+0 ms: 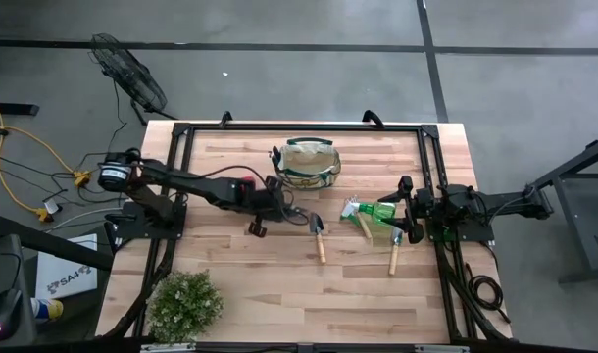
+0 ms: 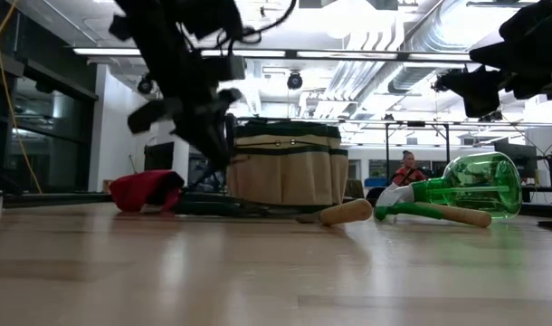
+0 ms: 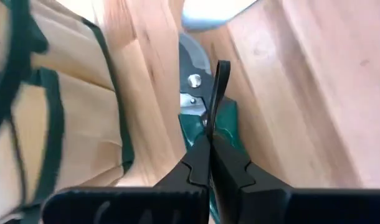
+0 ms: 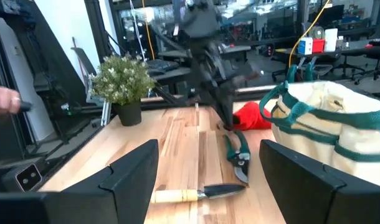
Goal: Pick & Place Garden tools in Gardening bag
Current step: Put the green shear scissors into the gardening bag
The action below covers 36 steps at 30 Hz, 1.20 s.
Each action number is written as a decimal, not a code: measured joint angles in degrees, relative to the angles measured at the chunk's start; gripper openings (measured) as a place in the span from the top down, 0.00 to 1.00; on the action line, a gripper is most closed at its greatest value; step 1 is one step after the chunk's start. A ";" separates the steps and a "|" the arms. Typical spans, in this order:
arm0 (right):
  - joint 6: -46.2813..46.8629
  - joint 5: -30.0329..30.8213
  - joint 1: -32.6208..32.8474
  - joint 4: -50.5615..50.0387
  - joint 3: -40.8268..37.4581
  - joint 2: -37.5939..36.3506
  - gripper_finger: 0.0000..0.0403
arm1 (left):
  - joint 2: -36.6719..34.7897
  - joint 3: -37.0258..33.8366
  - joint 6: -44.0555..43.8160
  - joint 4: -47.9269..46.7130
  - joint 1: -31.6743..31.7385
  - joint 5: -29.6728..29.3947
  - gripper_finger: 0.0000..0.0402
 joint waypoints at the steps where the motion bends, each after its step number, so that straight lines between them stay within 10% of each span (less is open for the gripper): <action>1: 0.00 -0.03 -0.02 -0.03 0.00 0.04 0.33 | -0.22 0.86 -0.37 -0.57 -0.59 -0.49 1.00; 36: 8.32 -1.60 0.00 5.17 0.00 0.23 0.33 | -0.60 25.04 6.90 -5.43 -5.12 -6.56 1.00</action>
